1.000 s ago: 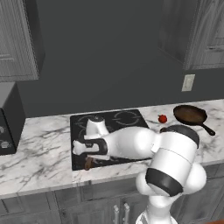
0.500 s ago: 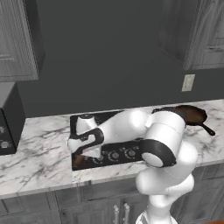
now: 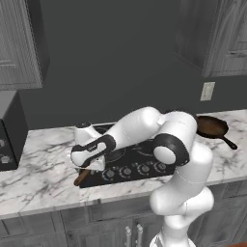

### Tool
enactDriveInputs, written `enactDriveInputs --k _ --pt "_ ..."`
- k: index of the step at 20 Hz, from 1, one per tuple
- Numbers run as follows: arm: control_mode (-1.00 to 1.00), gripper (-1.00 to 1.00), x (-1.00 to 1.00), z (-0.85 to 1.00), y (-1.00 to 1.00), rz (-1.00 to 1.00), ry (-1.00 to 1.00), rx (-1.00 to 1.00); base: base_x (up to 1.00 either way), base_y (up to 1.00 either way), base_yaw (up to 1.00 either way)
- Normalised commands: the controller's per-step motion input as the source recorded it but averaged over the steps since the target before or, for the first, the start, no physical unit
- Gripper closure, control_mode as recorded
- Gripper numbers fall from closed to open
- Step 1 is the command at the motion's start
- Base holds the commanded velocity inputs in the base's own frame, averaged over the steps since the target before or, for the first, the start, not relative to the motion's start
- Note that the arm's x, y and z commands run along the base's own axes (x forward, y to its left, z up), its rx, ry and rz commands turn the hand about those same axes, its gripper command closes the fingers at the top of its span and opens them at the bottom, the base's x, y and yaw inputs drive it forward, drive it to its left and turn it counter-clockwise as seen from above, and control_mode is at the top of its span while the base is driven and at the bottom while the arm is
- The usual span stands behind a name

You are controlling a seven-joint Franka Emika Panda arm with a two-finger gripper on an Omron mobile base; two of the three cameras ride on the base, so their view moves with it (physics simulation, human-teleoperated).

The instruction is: Place both pans onto different burners. Then place the bell pepper and the fish on different pans.

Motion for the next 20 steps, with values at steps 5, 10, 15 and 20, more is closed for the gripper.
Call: enactDriveInputs --k 5,10,15,20 --pt "-1.00 -1.00 -0.01 0.17 -0.26 0.00 0.00 -0.01 0.00 0.00 0.00" --pt "-1.00 -1.00 -0.07 0.33 -0.27 0.00 -0.01 0.00 0.00 0.00 0.00" --pt "-1.00 -1.00 -0.28 0.53 -0.28 0.00 -0.07 0.00 0.00 0.00 0.00" --pt "-1.00 -1.00 -0.53 0.50 -0.42 0.08 -0.10 -0.01 0.00 0.00 0.00"
